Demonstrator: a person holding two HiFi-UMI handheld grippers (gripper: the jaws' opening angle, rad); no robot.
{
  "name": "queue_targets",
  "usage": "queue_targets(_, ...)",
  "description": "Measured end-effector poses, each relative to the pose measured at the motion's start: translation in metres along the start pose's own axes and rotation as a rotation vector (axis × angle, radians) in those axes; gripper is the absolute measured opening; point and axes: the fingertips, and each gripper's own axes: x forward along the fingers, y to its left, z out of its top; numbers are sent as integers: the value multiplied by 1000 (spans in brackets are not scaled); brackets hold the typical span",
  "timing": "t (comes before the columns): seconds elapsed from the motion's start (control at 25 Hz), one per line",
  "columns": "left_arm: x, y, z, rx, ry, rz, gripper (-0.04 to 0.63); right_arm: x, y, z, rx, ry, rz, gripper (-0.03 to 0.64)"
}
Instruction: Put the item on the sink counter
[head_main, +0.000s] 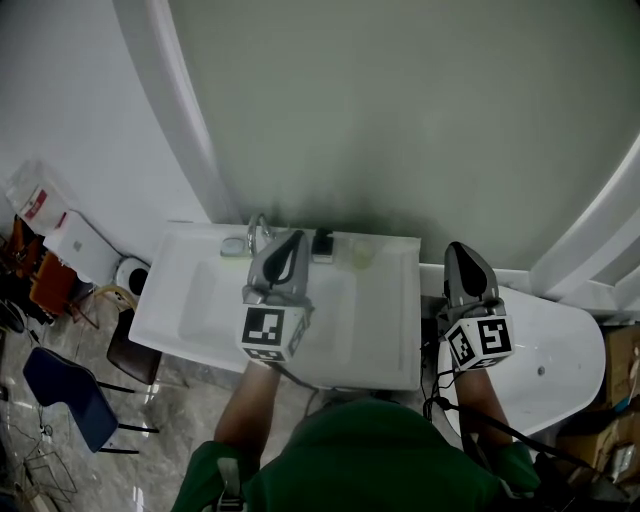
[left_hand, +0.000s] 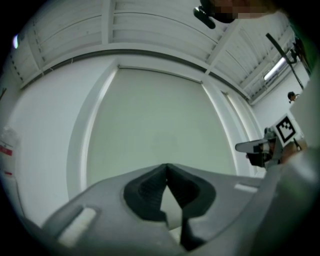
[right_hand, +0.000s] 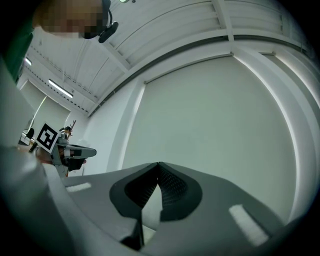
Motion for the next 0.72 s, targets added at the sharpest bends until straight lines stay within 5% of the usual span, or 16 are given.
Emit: queue_targets(0.72, -1, 34, 4, -6, -31, 69, -2, 8, -14, 2, -5, -5, -45, -3)
